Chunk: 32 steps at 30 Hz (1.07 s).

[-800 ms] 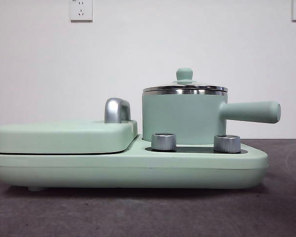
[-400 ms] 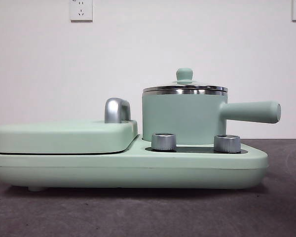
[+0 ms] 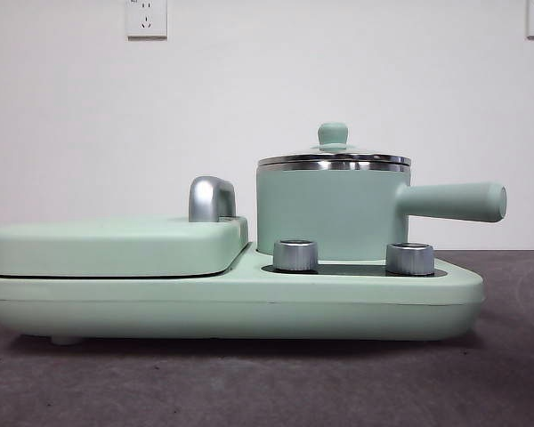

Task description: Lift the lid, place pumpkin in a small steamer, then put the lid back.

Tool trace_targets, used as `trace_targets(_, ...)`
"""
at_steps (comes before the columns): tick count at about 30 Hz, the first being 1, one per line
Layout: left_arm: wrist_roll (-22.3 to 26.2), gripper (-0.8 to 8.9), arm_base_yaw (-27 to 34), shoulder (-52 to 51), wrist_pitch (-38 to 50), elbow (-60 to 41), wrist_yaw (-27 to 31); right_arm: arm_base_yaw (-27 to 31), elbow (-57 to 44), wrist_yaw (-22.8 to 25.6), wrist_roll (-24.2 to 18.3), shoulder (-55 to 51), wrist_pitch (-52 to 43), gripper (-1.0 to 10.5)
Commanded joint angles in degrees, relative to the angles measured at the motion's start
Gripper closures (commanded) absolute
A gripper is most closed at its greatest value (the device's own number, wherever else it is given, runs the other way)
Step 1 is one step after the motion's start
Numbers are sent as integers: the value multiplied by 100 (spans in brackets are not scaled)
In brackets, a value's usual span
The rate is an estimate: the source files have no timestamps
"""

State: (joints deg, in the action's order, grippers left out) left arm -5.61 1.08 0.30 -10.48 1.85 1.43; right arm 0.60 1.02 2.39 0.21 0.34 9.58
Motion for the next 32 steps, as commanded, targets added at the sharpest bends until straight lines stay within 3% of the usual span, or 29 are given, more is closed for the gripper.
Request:
trace_targets(1,-46,785,-4,-11,-26,-105,28,9,-26,22,-24,-13,-57,933)
trace_targets(32,-46,785,-4,-11,-26,-107,28,127,-26,22,-24,-13,-57,933)
